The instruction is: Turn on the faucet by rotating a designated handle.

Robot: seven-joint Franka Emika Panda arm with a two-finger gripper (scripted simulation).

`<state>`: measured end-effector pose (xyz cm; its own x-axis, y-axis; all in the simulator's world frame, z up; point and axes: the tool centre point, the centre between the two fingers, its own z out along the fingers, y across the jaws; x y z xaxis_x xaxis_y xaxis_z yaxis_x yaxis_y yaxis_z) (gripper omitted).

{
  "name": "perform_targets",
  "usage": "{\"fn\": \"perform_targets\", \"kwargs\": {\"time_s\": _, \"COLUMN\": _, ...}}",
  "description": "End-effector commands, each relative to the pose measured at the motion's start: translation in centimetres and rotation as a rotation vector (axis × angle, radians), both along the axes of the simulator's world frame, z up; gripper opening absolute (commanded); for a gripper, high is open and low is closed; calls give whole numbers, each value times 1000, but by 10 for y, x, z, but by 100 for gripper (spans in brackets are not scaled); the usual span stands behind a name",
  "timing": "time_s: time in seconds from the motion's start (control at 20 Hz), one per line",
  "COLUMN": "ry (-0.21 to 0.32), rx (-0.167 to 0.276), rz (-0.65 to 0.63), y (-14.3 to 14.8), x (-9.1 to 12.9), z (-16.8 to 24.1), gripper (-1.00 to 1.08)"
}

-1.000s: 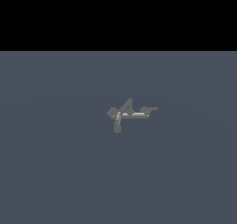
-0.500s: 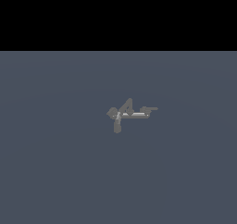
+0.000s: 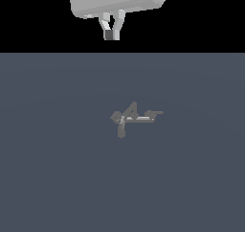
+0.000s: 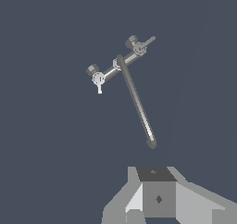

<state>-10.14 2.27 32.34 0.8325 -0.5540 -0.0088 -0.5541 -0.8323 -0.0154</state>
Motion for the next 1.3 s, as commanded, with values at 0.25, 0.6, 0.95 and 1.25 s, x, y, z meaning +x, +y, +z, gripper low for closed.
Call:
{"fn": "perform_targets", "kwargs": {"time_s": 0.25, "ry": 1, "rx": -1, "rz": -180, "y": -12, "x": 45, "z": -48, "gripper": -100}}
{"fn": "perform_targets", "kwargs": {"time_s": 0.6, "ry": 3, "rx": -4, "rz": -349, "y": -32, "x": 84, "z": -94, "gripper": -100}}
{"fn": "perform_targets", "kwargs": {"time_s": 0.95, "ry": 4, "rx": -9, "rz": -526, "y": -61, "x": 121, "z": -141, "gripper": -100}}
{"fn": "perform_targets", "kwargs": {"time_s": 1.25, "ry": 6, "rx": -14, "rz": -686, "y": -92, "x": 150, "z": -182, "gripper": -100}}
